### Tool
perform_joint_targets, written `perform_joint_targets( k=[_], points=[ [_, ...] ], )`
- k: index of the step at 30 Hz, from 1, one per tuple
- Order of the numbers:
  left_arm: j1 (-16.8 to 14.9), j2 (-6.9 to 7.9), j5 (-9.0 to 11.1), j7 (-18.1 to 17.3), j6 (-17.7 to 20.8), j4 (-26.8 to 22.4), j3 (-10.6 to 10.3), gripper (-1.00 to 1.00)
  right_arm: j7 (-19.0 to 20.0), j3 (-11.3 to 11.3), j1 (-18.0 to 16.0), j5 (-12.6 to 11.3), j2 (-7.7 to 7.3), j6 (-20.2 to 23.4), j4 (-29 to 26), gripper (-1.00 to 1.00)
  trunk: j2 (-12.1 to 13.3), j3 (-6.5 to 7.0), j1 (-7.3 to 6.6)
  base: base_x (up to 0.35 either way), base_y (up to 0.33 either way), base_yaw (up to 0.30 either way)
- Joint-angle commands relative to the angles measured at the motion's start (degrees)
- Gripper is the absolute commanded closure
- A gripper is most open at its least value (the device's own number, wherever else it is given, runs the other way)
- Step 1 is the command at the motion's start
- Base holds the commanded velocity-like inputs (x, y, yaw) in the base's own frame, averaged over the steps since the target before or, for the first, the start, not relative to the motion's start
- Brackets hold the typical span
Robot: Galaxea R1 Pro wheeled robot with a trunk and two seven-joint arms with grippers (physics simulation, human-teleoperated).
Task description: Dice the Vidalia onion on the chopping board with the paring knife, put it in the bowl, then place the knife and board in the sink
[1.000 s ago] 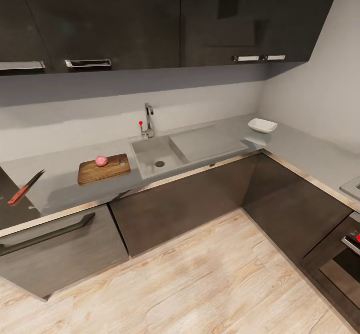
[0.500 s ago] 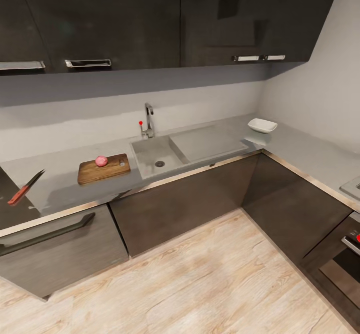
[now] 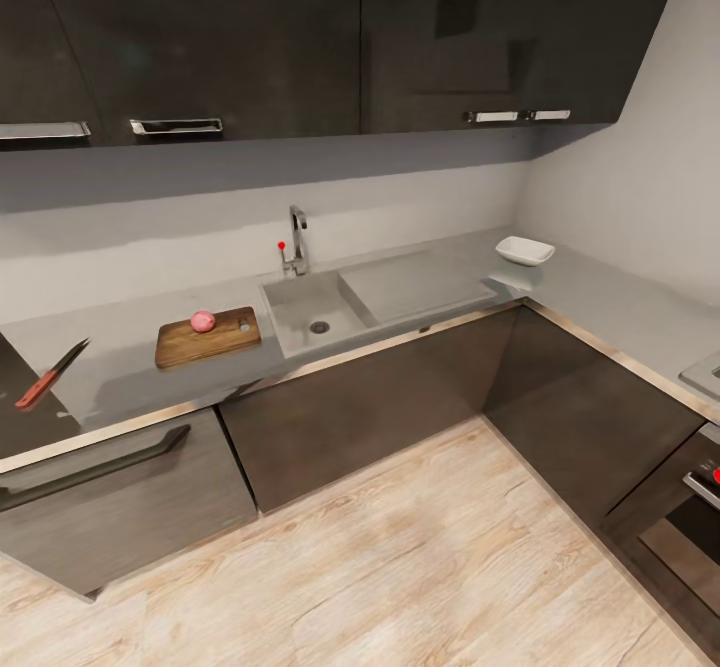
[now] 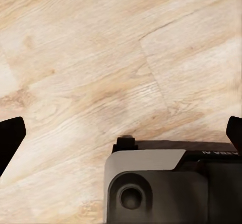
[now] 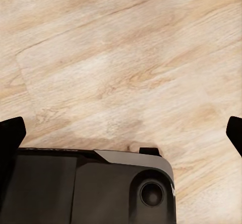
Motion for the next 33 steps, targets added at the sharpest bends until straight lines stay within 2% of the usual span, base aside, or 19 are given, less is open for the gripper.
perform_joint_targets(
  k=[1, 4, 10, 12, 15, 17, 20, 22, 24, 25, 26, 28, 29, 33],
  points=[
    [0.0, 0.73, 0.3, 0.0, -0.1, -0.2, -0.2, -1.00, -0.1, -0.5, 0.0, 0.6, 0.02, -0.1, 0.0, -1.00, -0.1, -0.11, 0.03, 0.000, 0.000, 0.000],
    [0.0, 2.08, 0.4, -0.9, -0.3, -1.6, 0.6, -1.00, -0.1, -0.5, 0.0, 0.6, 0.02, -0.1, 0.0, -1.00, -0.1, -0.11, 0.03, 0.000, 0.000, 0.000],
    [0.1, 2.58, 0.5, -1.1, -4.4, -3.9, 0.9, -1.00, -0.1, -0.5, 0.0, 0.6, 0.02, -0.1, 0.0, -1.00, -0.1, -0.11, 0.03, 0.000, 0.000, 0.000],
    [0.4, 3.06, 0.5, -0.9, -4.7, -5.8, 0.9, -1.00, -0.1, -0.5, 0.0, 0.6, 0.02, -0.1, 0.0, -1.00, -0.1, -0.11, 0.03, 0.000, 0.000, 0.000],
    [2.6, 3.94, 0.5, -0.7, -5.0, -11.0, 1.2, -1.00, -0.1, -0.5, 0.0, 0.6, 0.02, -0.1, 0.0, -1.00, -0.1, -0.11, 0.03, 0.000, 0.000, 0.000],
    [3.7, 4.10, 0.4, -0.7, -5.0, -13.4, 2.3, -1.00, -0.1, -0.5, 0.0, 0.6, 0.02, -0.1, 0.0, -1.00, -0.1, -0.11, 0.03, 0.000, 0.000, 0.000],
    [7.0, 3.83, 0.0, -1.1, -5.3, -18.5, 8.2, -1.00, -0.1, -0.5, 0.0, 0.6, 0.02, -0.1, 0.0, -1.00, -0.1, -0.11, 0.03, 0.000, 0.000, 0.000],
    [9.1, 3.13, -1.9, -1.2, -5.3, -21.7, 12.6, -1.00, -0.1, -0.5, 0.0, 0.6, 0.02, -0.1, 0.0, -1.00, -0.1, -0.11, 0.03, 0.000, 0.000, 0.000],
    [10.0, 2.86, -3.8, -1.3, -5.3, -23.0, 14.4, -1.00, -0.1, -0.5, 0.0, 0.6, 0.02, -0.1, 0.0, -1.00, -0.1, -0.11, 0.03, 0.000, 0.000, 0.000],
    [11.3, 2.51, -7.5, -1.4, -5.2, -24.8, 16.3, -1.00, -0.1, -0.5, 0.0, 0.6, 0.02, -0.1, 0.0, -1.00, -0.1, -0.11, 0.03, 0.000, 0.000, 0.000],
    [12.1, 2.35, -10.0, -1.5, -5.2, -25.8, 17.4, -1.00, -0.1, -0.5, 0.0, 0.6, 0.02, -0.1, 0.0, -1.00, -0.1, -0.11, 0.03, 0.000, 0.000, 0.000],
    [13.0, 2.10, -13.3, -1.7, -5.1, -26.9, 18.9, -1.00, -0.1, -0.5, 0.0, 0.6, 0.02, -0.1, 0.0, -1.00, -0.1, -0.11, 0.03, 0.000, 0.000, 0.000],
    [13.2, 2.03, -14.1, -1.7, -5.1, -27.1, 19.4, -1.00, -0.1, -0.5, 0.0, 0.6, 0.02, -0.1, 0.0, -1.00, -0.1, -0.11, 0.03, 0.000, 0.000, 0.000],
    [13.6, 1.98, -15.3, -1.7, -5.1, -26.6, 20.0, -1.00, -0.1, -0.5, 0.0, 0.6, 0.02, -0.1, 0.0, -1.00, -0.1, -0.11, 0.03, 0.000, 0.000, 0.000]
  ],
)
